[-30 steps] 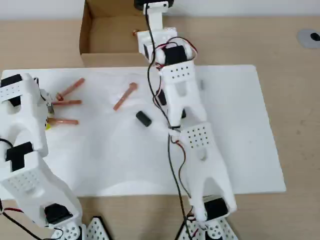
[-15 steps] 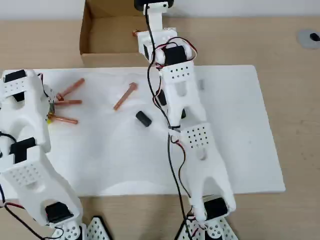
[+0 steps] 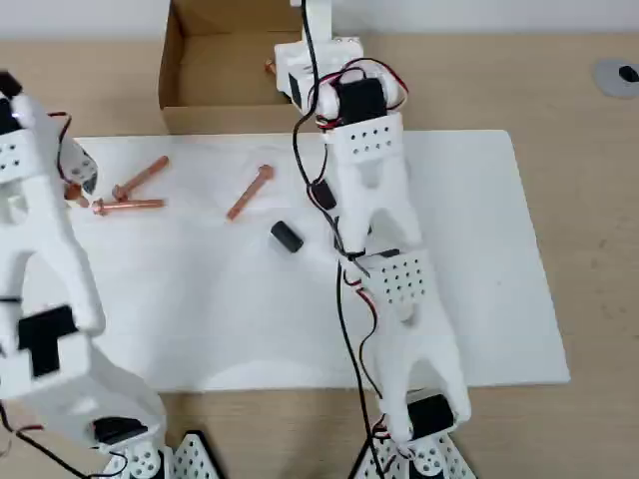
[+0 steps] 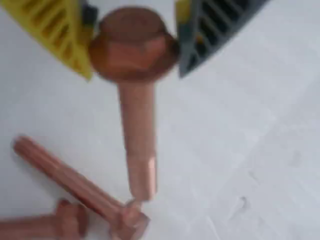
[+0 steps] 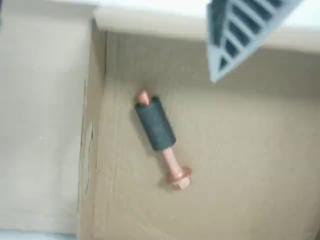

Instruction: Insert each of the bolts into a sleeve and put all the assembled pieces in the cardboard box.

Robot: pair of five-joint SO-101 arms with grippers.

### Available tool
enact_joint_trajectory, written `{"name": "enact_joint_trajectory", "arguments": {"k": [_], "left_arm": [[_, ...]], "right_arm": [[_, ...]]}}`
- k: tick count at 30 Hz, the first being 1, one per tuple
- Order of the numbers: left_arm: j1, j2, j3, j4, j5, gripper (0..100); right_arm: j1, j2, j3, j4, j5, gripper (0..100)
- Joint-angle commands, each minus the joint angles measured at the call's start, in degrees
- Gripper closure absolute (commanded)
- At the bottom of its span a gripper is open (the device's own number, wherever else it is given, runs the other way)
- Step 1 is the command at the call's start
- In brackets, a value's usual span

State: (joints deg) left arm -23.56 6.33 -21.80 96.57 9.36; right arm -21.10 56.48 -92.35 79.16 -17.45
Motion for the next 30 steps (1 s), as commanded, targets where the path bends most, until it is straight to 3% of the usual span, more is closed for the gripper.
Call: {"name": "enact_joint_trajectory", "arguments": {"k": [1,7,13,18,24,30], "left_arm": [[0.62,-10.51,-1.58,1.05,-10.02,99],[0.62,-22.73,5.54,0.79,-16.79,99],[0.26,-31.78,24.35,-6.68,-17.67,99],[0.26,-37.32,42.11,-7.21,-23.82,99],[0.26,-40.04,52.66,-7.56,-26.9,99],[0.18,-34.07,62.51,-23.91,-24.35,99]], "right_arm": [[-1.19,-9.36,-3.12,7.74,-1.85,66.6],[-2.51,-16.04,-3.12,22.86,-2.2,66.6],[-2.59,-18.59,-3.12,23.21,-2.02,66.6],[-2.42,-18.68,-3.12,23.21,-1.93,66.6],[-2.86,-18.51,-3.03,23.21,-2.11,66.6],[-2.86,-18.59,-3.03,23.21,-2.02,66.6]]}}
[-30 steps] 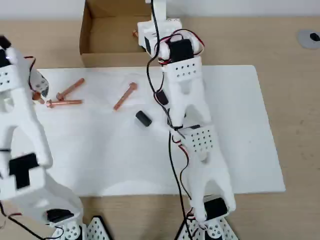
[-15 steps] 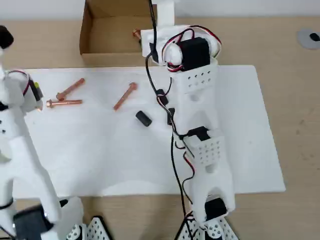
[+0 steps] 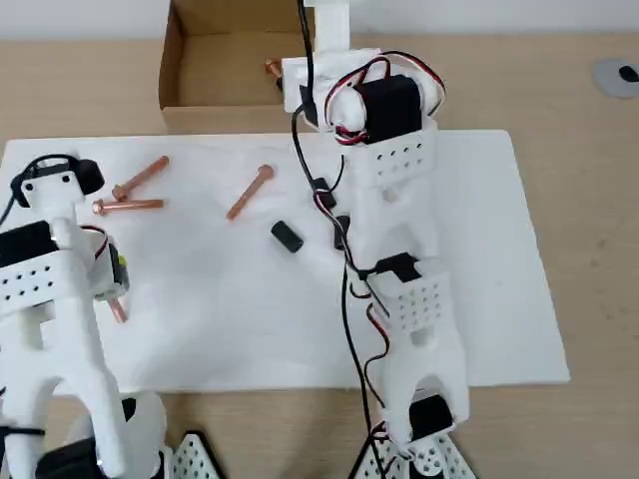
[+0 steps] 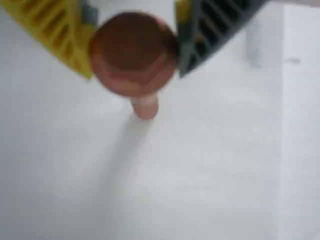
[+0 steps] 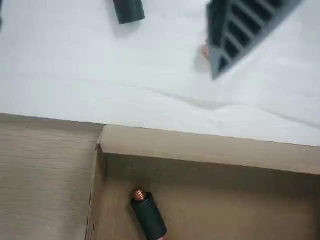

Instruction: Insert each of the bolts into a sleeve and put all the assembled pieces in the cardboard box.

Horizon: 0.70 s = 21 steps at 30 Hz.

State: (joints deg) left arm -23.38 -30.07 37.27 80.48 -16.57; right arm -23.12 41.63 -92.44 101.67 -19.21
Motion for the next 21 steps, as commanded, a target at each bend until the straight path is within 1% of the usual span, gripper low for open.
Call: {"name": "enact_joint_trajectory", "arguments": {"k": [1,4,6,9,11,14,18,21], "left_arm": [[0.0,4.26,5.45,-11.87,1.93,99],[0.0,11.12,10.37,-23.3,2.46,99],[0.0,16.04,11.43,-27.25,2.46,99],[-0.26,21.14,8.97,-26.99,2.46,99],[-1.23,22.29,6.15,-24.53,2.46,99],[-2.02,22.81,4.75,-23.82,2.2,99],[-2.11,22.55,4.31,-24.09,2.73,99],[-3.69,21.93,4.22,-26.55,4.48,97]], "right_arm": [[-0.84,-3.74,-2.95,0.7,-0.18,66.6],[-0.84,-4.09,-2.95,0.79,-0.18,66.6],[-0.84,-4.09,-2.95,0.79,-0.18,66.6],[-0.84,-4.09,-2.95,0.79,-0.18,66.6],[-0.84,-4.09,-2.95,0.79,-0.18,66.6],[-0.84,-4.09,-2.95,0.79,-0.26,66.6],[-0.92,-4.09,-2.95,0.79,-0.35,66.6],[-0.92,-4.09,-2.95,0.79,-0.44,66.6]]}}
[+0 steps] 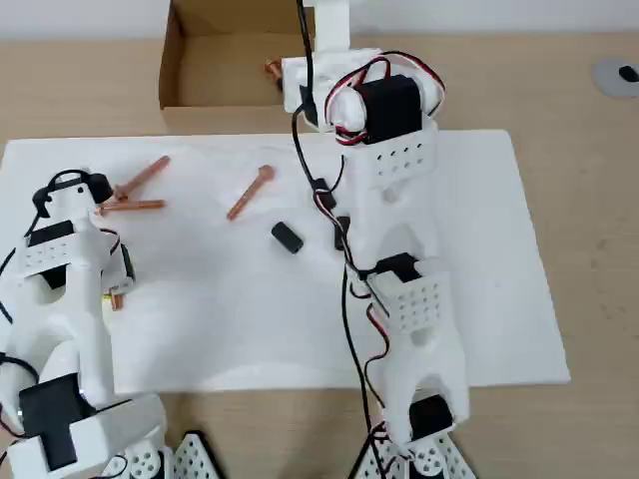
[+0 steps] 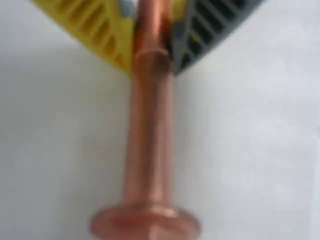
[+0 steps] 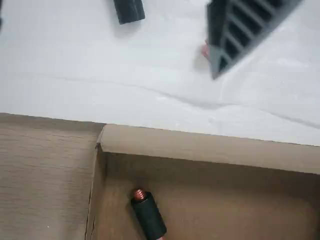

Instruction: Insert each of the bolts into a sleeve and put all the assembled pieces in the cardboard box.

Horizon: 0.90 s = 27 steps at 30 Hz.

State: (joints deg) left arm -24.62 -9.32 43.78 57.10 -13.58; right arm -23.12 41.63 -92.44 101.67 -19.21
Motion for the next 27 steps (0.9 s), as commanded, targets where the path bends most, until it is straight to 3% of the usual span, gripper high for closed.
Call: {"name": "enact_joint_trajectory", "arguments": {"k": [1,4,13,20,27], "left_arm": [[-3.16,0.48,-2.29,-3.78,1.49,94],[-4.84,-3.21,-2.29,-4.04,1.49,89],[-4.57,-17.71,-2.29,-3.87,-0.35,89],[-5.1,-14.9,-1.76,-6.33,-0.09,89],[-11.78,-9.36,-2.29,-9.49,3.6,89]], "right_arm": [[-0.92,-4.09,-2.95,0.79,-0.44,66.6],[-0.92,-3.91,-2.95,0.79,-0.26,66.6],[-1.89,-3.65,-2.86,0.79,-0.18,66.6],[-3.3,-3.65,-2.86,0.79,-0.18,66.6],[-3.03,-3.65,-2.86,0.79,-0.18,66.6]]}}
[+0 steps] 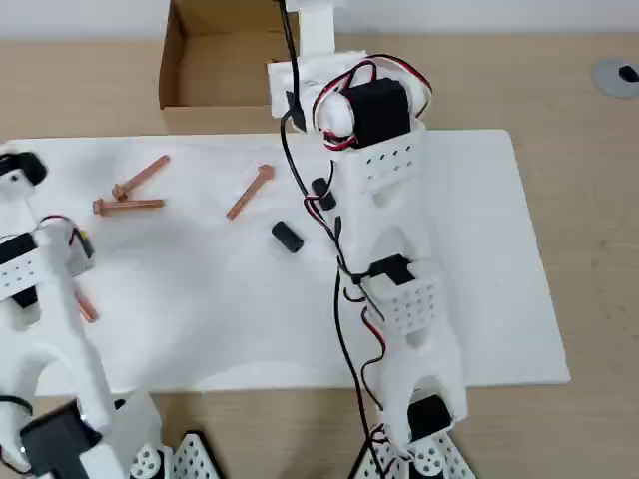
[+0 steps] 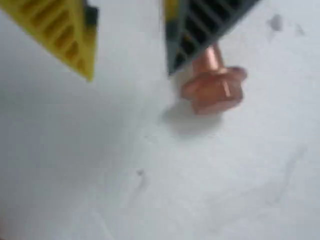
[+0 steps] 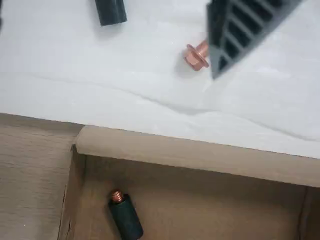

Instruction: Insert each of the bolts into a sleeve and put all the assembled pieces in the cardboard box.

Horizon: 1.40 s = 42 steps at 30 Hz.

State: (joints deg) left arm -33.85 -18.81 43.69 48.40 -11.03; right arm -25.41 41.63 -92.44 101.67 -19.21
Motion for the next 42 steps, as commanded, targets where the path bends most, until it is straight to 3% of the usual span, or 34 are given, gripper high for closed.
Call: {"name": "enact_joint_trajectory", "arguments": {"k": [1,10,24,32,39,42], "left_arm": [[-3.25,0.13,-1.85,-0.35,1.49,89],[-8.26,0.66,-1.14,1.85,5.45,89],[-4.75,0.75,1.67,1.14,8.97,89],[-4.75,0.84,5.27,-5.71,11.87,89],[-4.84,5.76,4.48,-5.36,13.54,89],[-5.1,11.91,-2.11,-0.53,13.89,89]], "right_arm": [[-0.75,-3.65,-2.86,0.79,-0.18,66.6],[-1.01,-3.65,-2.86,0.79,-0.18,66.6],[-1.01,-3.65,-2.86,0.79,-0.18,66.6],[-1.01,-3.74,-2.86,0.79,-0.18,66.6],[-1.01,-3.74,-2.86,0.79,-0.18,66.6],[-1.01,-3.74,-2.86,0.79,-0.18,66.6]]}}
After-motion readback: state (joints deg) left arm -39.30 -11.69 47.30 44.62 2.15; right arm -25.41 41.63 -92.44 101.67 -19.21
